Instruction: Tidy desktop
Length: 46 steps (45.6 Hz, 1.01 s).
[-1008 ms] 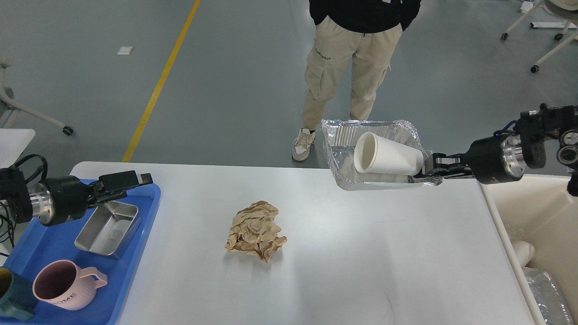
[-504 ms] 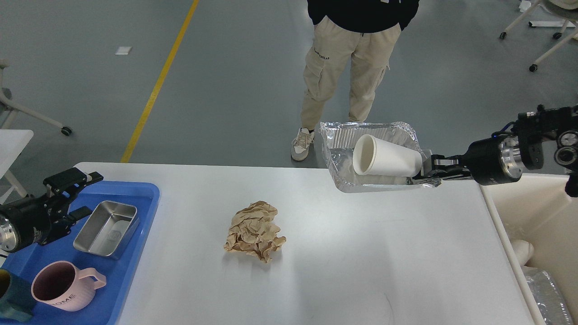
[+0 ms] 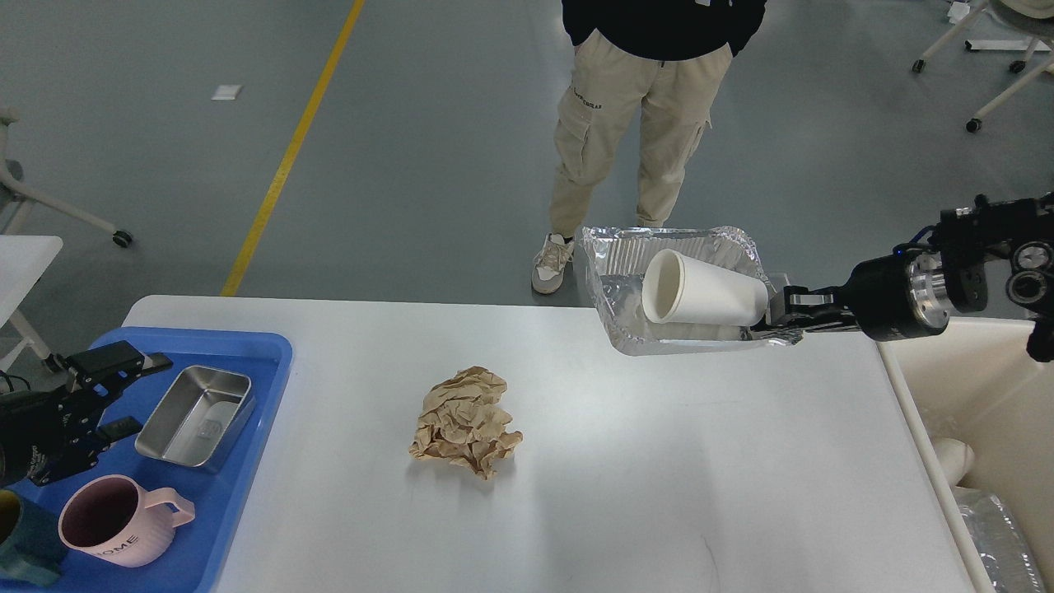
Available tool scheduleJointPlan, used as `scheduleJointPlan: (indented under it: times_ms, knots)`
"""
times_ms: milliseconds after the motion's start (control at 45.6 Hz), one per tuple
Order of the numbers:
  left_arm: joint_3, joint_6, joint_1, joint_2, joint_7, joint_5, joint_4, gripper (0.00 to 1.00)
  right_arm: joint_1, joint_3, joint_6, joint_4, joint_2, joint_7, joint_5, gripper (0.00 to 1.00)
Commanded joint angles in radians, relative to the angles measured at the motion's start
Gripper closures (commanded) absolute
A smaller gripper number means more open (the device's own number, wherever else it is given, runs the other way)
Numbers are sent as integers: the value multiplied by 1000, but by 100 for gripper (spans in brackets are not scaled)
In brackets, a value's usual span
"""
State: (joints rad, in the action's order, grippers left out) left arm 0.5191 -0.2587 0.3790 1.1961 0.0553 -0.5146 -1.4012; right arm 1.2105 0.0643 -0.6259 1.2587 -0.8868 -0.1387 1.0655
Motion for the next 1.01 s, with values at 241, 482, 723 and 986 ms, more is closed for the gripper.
scheduleJointPlan:
  times_ms: [241,482,723,986]
  knots:
    - [-14,-148,190,-124,-5,-339,94,3,1,15,0,5,0,1,-2,100]
    - [-71,-326,389,-308,9,-732,249,3,-2,15,2,7,-1,-1,-1,100]
    - [-168,-409,572,-570,132,-999,358,3,-2,15,3,7,0,-1,-1,100]
    - [-313,-393,620,-802,193,-1174,475,3,0,29,3,10,-3,-1,-1,100]
